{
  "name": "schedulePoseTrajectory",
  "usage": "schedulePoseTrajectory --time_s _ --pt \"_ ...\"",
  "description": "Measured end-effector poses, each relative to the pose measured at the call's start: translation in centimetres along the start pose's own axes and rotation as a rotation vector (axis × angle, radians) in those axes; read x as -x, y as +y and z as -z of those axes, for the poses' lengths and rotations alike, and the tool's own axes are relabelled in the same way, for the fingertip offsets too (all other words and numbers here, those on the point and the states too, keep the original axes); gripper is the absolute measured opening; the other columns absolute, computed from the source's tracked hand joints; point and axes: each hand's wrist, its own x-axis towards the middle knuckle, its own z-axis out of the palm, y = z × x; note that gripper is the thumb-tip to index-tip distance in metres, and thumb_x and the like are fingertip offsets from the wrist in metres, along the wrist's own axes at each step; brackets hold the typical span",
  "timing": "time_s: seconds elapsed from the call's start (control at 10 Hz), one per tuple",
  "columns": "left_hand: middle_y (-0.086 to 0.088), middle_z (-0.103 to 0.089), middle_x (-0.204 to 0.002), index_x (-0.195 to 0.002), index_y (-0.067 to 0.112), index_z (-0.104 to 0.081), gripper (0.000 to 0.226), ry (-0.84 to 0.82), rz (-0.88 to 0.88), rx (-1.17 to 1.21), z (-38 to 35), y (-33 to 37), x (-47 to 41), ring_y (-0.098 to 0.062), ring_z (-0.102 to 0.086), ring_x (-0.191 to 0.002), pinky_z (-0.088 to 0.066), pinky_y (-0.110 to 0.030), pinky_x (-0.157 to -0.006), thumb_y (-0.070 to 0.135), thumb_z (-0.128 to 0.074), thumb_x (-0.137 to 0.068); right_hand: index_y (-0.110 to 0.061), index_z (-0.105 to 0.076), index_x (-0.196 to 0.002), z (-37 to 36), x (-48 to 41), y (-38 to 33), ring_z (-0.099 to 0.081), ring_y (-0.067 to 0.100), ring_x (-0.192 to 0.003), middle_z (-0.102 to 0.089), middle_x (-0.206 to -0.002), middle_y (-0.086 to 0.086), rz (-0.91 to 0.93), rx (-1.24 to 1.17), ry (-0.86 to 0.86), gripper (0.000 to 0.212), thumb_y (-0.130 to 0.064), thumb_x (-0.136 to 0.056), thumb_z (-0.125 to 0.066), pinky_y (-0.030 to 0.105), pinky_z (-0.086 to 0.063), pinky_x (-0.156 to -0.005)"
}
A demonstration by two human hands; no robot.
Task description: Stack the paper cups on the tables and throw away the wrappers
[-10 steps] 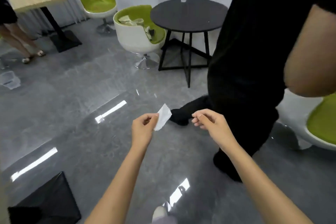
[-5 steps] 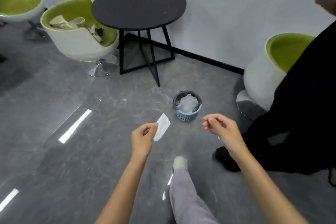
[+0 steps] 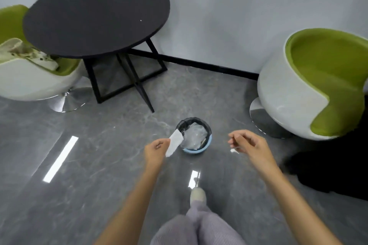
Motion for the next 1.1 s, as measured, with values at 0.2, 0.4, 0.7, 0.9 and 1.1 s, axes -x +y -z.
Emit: schedulePoseTrajectory --time_s 0.2,0.4,0.7,0.9,1.1 --pt "-0.006 -0.067 -0.079 -0.093 0.001 -0.074 0.009 -0.05 0.034 -0.099 -3.7 -2.2 -10.3 -0.011 -0.058 -0.067 -0.044 -0.023 -0.061 0.006 -0.068 -0.088 -0.003 -0.066 -0.088 -1.2 -6.3 3.5 -0.061 0.004 -0.062 -0.066 -0.074 0.006 -0.005 -0.02 0.096 0.018 0.001 -0.094 -0.049 0.009 -0.047 -0.062" --pt "-0.012 -0.07 -0.076 -0.076 0.006 -0.071 0.013 -0.094 0.086 -0.119 -9.7 -9.7 -22.1 -0.006 -0.058 -0.053 -0.051 -0.023 -0.063 0.002 -0.066 -0.087 -0.001 -0.067 -0.088 -3.0 -12.7 13.6 -0.061 0.005 -0.063 -0.068 -0.067 0.0 -0.015 -0.011 0.177 0.018 0.0 -0.093 -0.05 0.011 -0.049 -0.064" --pt "-0.006 -0.058 -0.078 -0.085 0.015 -0.063 0.013 -0.129 0.051 -0.201 -18.8 -21.9 -33.9 -0.019 -0.052 -0.076 -0.037 -0.025 -0.059 0.004 -0.06 -0.09 -0.002 -0.068 -0.089 -5.8 -21.6 27.3 -0.062 0.005 -0.068 -0.069 -0.071 -0.003 -0.006 -0.001 0.229 0.019 -0.002 -0.093 -0.05 0.011 -0.048 -0.065" --pt "-0.022 -0.056 -0.059 -0.059 0.007 -0.064 0.029 -0.215 0.035 -0.41 -22.7 -26.7 -38.5 -0.027 -0.051 -0.063 -0.039 -0.032 -0.061 0.006 -0.054 -0.086 -0.004 -0.068 -0.085 -6.7 -25.1 31.3 -0.062 0.003 -0.065 -0.069 -0.068 -0.002 0.011 -0.027 0.239 0.019 0.0 -0.091 -0.05 0.01 -0.047 -0.063" --pt "-0.008 -0.066 -0.079 -0.081 0.01 -0.073 0.022 -0.253 0.052 -0.353 -22.0 -25.9 -37.1 -0.024 -0.059 -0.081 -0.042 -0.027 -0.074 0.008 -0.055 -0.094 -0.004 -0.068 -0.086 -7.1 -24.6 29.9 -0.062 0.004 -0.065 -0.069 -0.068 -0.001 -0.021 -0.038 0.202 0.02 0.002 -0.092 -0.05 0.01 -0.046 -0.064"
